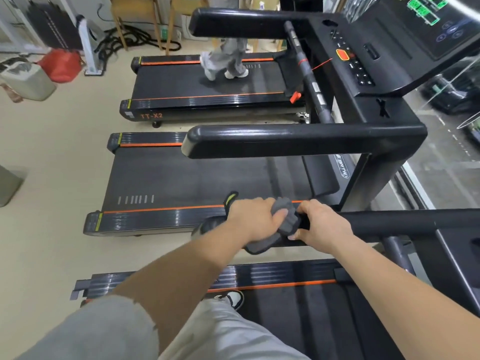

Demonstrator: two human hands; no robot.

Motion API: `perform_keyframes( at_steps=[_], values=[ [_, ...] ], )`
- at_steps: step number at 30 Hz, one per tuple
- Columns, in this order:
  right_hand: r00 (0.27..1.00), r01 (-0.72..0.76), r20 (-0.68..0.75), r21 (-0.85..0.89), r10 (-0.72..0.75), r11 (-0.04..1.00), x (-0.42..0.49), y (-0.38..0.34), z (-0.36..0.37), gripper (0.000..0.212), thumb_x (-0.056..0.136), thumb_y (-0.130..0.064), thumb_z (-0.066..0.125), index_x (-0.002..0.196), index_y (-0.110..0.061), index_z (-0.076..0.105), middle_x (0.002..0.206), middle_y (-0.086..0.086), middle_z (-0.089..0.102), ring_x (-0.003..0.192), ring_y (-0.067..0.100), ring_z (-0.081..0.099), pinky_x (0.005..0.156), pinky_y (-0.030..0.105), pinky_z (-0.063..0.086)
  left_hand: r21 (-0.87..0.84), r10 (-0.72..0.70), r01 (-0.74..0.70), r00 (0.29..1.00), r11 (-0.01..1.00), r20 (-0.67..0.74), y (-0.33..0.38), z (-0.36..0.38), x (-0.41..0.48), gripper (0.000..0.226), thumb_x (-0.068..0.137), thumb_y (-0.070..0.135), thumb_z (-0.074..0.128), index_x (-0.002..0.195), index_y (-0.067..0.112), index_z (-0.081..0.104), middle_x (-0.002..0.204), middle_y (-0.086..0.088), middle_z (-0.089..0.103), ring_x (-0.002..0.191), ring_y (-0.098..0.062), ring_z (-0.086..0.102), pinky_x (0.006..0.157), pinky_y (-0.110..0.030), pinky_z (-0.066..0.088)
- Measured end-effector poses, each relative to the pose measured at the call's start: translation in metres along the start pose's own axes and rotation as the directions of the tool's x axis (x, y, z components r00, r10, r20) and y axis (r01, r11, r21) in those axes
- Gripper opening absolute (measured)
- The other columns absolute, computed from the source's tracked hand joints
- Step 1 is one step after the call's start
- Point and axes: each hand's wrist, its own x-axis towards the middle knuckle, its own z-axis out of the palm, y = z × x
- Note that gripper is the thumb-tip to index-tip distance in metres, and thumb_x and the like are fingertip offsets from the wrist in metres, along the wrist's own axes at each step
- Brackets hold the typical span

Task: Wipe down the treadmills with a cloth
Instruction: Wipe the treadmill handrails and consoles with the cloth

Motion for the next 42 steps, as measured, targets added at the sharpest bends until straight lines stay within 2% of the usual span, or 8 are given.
perform_keyframes(
  at_steps=[3,9,15,22,24,29,35,42],
  values=[
    [1.000,-0.011,-0.008,0.027,0.011,1.000,0.000,0.000,0.002,0.061,0.078,-0.056,0.081,0.128,-0.033,0.054,0.122,-0.012,0.052,0.120,0.015,0.050,0.093,0.046,0.052,-0.170,-0.020,0.060,0.973,0.984,0.230,-0.005,-0.011,0.029,0.066,0.099,0.068,0.020,0.131,0.028,0.061,0.131,-0.004,0.067,0.117,-0.029,0.062,0.089,-0.043,0.044],
    [0.998,0.015,-0.057,0.063,-0.011,0.998,-0.003,0.008,0.010,0.055,0.080,-0.051,0.080,0.126,-0.032,0.055,0.123,-0.015,0.051,0.124,0.014,0.048,0.094,0.042,0.050,0.101,0.111,-0.080,0.930,0.992,-0.350,-0.029,0.038,-0.065,0.054,0.090,0.060,0.053,0.129,0.024,0.061,0.120,-0.004,0.064,0.106,-0.032,0.061,0.089,-0.045,0.047],
    [0.996,0.036,-0.079,0.045,-0.033,0.998,-0.002,0.010,0.013,0.061,0.083,-0.057,0.075,0.134,-0.034,0.052,0.130,-0.017,0.049,0.127,0.012,0.045,0.094,0.042,0.050,0.024,0.109,-0.113,0.848,0.993,-0.518,-0.079,0.056,-0.079,0.056,0.080,0.045,0.066,0.129,0.018,0.067,0.127,-0.011,0.063,0.108,-0.036,0.058,0.085,-0.048,0.053],
    [0.994,0.072,-0.081,0.000,-0.071,0.997,-0.002,0.014,0.009,0.059,0.085,-0.060,0.072,0.134,-0.034,0.051,0.131,-0.016,0.050,0.129,0.012,0.045,0.090,0.037,0.047,-0.650,-0.327,0.359,0.928,0.669,0.177,-0.085,-0.003,-0.033,0.043,0.097,0.064,0.045,0.104,0.032,0.072,0.107,0.009,0.075,0.103,-0.018,0.068,0.098,-0.042,0.051],
    [0.993,0.076,-0.094,0.003,-0.076,0.997,-0.002,0.014,0.012,0.059,0.085,-0.061,0.071,0.134,-0.034,0.051,0.129,-0.014,0.051,0.128,0.012,0.045,0.090,0.038,0.048,-0.688,-0.379,0.370,0.914,0.624,0.148,-0.084,0.003,-0.040,0.043,0.098,0.061,0.045,0.106,0.028,0.071,0.109,0.005,0.073,0.104,-0.021,0.066,0.098,-0.043,0.050],
    [0.976,0.123,-0.179,-0.026,-0.126,0.992,-0.005,0.017,0.025,0.060,0.087,-0.064,0.065,0.135,-0.031,0.053,0.122,-0.009,0.053,0.122,0.018,0.047,0.089,0.039,0.050,-0.842,-0.742,0.193,0.597,0.503,-0.306,-0.058,0.075,-0.087,0.039,0.094,0.057,0.048,0.109,0.024,0.061,0.107,-0.005,0.066,0.102,-0.029,0.064,0.091,-0.052,0.053],
    [0.908,0.215,-0.338,-0.133,-0.248,0.968,-0.023,0.025,0.036,0.053,0.091,-0.058,0.064,0.131,-0.023,0.059,0.123,-0.002,0.056,0.115,0.022,0.052,0.096,0.035,0.048,-0.982,-0.953,0.146,0.257,-0.122,0.157,0.002,0.087,-0.087,0.068,0.097,0.050,0.058,0.142,0.003,0.038,0.143,-0.021,0.052,0.130,-0.037,0.053,0.112,-0.048,0.043],
    [0.901,0.166,-0.429,0.214,-0.060,0.963,-0.088,0.078,0.060,0.018,0.095,-0.028,0.063,0.110,-0.021,0.070,0.108,-0.002,0.056,0.101,0.023,0.057,0.076,0.039,0.052,-0.948,-0.752,0.228,0.580,-0.221,0.315,0.132,0.090,-0.038,0.070,0.100,0.055,0.051,0.146,0.005,0.034,0.144,-0.016,0.053,0.128,-0.034,0.055,0.112,-0.045,0.043]
  ],
)
